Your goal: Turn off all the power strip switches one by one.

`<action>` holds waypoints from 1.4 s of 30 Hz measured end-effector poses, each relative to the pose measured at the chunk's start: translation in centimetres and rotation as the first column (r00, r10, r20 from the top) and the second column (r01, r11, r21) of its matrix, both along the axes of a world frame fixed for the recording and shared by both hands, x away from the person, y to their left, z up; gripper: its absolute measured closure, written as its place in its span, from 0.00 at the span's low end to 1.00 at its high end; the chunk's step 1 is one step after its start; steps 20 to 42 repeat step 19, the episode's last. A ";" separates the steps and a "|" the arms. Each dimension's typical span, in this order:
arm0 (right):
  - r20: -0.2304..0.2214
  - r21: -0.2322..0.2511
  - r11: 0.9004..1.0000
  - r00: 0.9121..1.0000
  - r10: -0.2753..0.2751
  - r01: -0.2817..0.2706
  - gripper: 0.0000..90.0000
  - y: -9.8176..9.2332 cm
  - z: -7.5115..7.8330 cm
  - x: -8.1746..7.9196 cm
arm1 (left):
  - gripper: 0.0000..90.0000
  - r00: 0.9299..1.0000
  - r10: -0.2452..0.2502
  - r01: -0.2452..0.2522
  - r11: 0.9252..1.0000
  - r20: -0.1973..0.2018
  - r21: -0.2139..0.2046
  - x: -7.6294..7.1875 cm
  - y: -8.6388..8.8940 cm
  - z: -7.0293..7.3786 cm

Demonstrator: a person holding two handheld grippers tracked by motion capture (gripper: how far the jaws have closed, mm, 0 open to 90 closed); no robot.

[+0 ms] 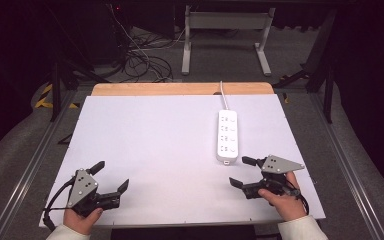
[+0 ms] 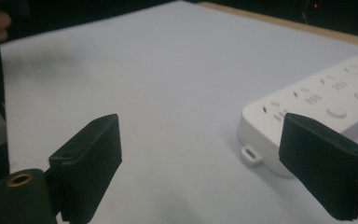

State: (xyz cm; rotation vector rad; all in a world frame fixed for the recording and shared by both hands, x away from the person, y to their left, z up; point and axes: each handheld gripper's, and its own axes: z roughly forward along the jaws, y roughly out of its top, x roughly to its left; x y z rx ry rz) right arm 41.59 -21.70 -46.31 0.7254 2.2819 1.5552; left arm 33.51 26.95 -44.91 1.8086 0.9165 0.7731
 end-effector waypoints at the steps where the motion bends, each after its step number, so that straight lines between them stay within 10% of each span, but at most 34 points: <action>1: -0.002 -0.025 1.000 1.000 -0.001 0.001 0.15 0.0 -0.5 -0.1 | 0.10 1.000 -0.004 0.004 1.000 0.001 0.003 0.0 0.0 0.0; 9: -0.050 -0.045 0.999 0.999 -0.022 0.020 0.08 0.0 -3.0 -0.6 | 0.11 0.999 -0.040 0.040 0.999 -0.009 0.024 0.0 -0.1 -0.5; 14: -0.073 0.013 0.998 0.995 -0.067 0.068 0.10 -0.6 -2.9 -0.4 | 0.10 0.999 -0.036 0.036 0.999 -0.019 0.030 0.3 -0.2 -1.0; 19: -0.064 -0.093 0.993 0.995 -0.078 0.072 0.10 -0.6 -2.7 -0.5 | 0.10 0.999 -0.035 0.035 0.999 -0.032 0.010 0.5 0.0 -1.2; 42: -0.064 -0.093 0.993 0.995 -0.078 0.072 0.10 -0.6 -2.7 -0.5 | 0.10 0.999 -0.035 0.035 0.999 -0.032 0.010 0.5 0.0 -1.2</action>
